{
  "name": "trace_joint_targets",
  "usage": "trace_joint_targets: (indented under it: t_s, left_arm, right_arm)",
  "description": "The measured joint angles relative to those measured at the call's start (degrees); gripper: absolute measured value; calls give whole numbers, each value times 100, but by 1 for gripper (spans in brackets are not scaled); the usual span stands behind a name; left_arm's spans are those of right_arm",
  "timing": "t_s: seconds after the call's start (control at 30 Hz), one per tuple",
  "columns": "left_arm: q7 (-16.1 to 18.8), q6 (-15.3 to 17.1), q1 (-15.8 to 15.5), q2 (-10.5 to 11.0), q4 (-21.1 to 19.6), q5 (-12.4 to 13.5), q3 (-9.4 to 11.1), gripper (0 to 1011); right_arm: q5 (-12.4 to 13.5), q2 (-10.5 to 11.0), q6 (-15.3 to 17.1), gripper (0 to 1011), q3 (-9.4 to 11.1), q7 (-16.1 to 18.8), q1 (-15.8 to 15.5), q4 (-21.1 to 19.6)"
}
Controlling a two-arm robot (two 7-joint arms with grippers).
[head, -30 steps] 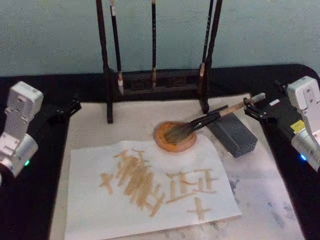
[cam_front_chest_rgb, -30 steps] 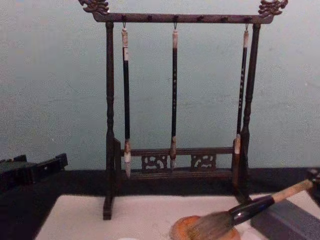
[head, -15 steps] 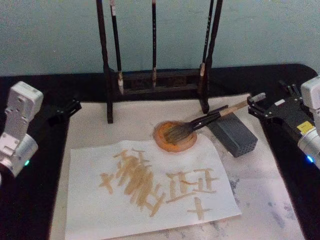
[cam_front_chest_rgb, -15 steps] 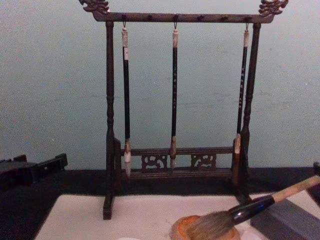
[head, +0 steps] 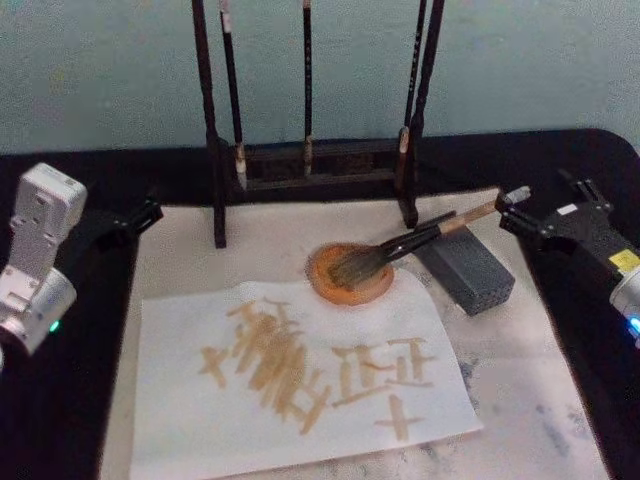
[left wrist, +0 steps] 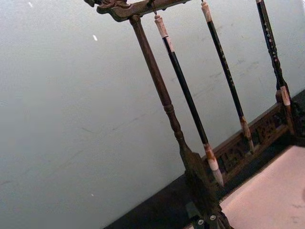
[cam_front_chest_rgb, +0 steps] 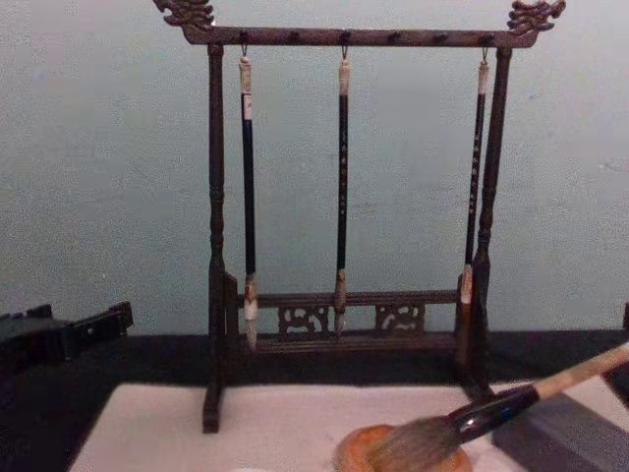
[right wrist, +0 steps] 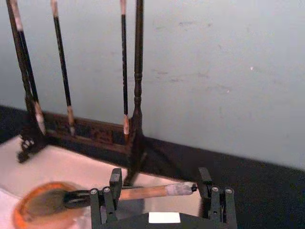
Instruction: Pick up the brush from the inkstone, write on the paper, then place the brush back to its original position.
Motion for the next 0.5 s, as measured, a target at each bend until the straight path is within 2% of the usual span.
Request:
trace_joint_targets:
  t_s: [0.17,0.3,0.4,0.5]
  left_arm:
    - [0,0,0,0,0,0,0,1002]
    - [0,0,0,0,0,0,0,1002]
    - [0,0,0,0,0,0,0,1002]
    - [0,0,0,0,0,0,0,1002]
  right_arm:
    - [535,-131,212,1008,190,340,-2,103]
    - [1030,-244,499,1008,365,688,5,212]
    - [1324,-314,694,1008,480,890,6,275]
    - [1508,-353,813,1008,540,982,5,311]
